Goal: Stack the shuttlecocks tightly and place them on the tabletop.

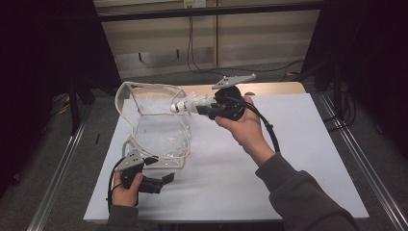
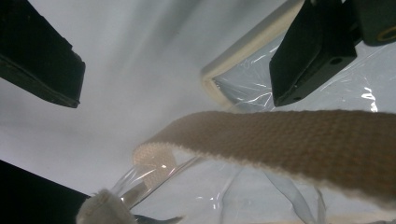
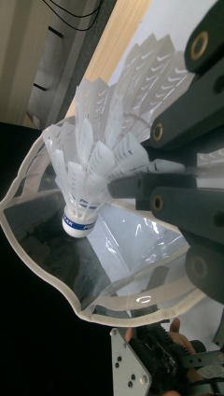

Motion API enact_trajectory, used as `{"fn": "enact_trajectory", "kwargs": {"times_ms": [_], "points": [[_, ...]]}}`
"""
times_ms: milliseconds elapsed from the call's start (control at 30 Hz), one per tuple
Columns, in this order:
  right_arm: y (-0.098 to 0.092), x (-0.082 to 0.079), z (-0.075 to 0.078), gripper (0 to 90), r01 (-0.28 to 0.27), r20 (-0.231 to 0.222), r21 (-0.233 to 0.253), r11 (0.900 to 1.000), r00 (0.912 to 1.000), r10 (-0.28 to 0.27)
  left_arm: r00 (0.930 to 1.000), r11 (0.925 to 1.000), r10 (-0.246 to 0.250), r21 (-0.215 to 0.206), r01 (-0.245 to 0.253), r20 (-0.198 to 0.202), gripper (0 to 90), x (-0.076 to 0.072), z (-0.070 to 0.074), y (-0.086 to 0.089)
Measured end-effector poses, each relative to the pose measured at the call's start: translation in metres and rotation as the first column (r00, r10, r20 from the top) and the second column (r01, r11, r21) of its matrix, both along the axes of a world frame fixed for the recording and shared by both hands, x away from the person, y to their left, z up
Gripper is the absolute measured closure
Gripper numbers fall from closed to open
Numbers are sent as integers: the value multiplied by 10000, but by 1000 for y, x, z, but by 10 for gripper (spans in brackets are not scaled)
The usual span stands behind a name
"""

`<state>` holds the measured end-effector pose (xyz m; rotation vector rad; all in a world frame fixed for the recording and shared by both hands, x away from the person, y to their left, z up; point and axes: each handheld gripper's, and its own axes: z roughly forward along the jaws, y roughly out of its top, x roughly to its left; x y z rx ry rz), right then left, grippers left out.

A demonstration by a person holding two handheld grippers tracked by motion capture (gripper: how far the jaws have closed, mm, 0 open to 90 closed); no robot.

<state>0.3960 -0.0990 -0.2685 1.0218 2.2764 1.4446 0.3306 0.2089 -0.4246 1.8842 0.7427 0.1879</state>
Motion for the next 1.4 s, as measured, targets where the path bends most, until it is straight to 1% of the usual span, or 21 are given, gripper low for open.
{"fn": "enact_trajectory", "kwargs": {"times_ms": [167,367,433,633,700,1000,1067,1133,1200,1400], "points": [[7,1,1,893,-72,40,-9,10000,10000,72,10000,10000,14,-69,-14,-13,35,0,0,0],[15,2,3,893,-183,63,37,9998,9998,182,10000,10000,3,-52,-3,-13,35,0,0,-1],[18,2,3,893,-212,62,10,9998,9998,212,10000,10000,-35,12,35,-10,35,0,0,-1],[26,3,3,893,-239,81,8,9997,9997,239,10000,10000,-12,-24,12,3,35,0,0,-1],[29,3,3,893,-236,130,-109,9997,9996,237,10000,10000,-35,-8,35,3,35,0,0,-1],[39,8,-1,892,-214,81,-122,9997,9997,215,10000,10000,-51,-32,51,-21,35,0,0,-1],[41,9,-2,892,-176,138,-219,9996,9997,179,10000,10000,-50,3,50,-23,35,0,0,-1],[43,10,-2,892,-188,90,-270,9995,9998,190,10000,10000,-45,-34,45,-28,35,0,0,-1],[45,12,-3,892,-173,67,-235,9996,9998,175,10000,10000,-35,-43,35,-24,35,0,0,-1],[52,15,-4,892,-161,78,-352,9993,9998,164,10000,10000,-14,-72,14,-12,35,0,0,-1]]}}
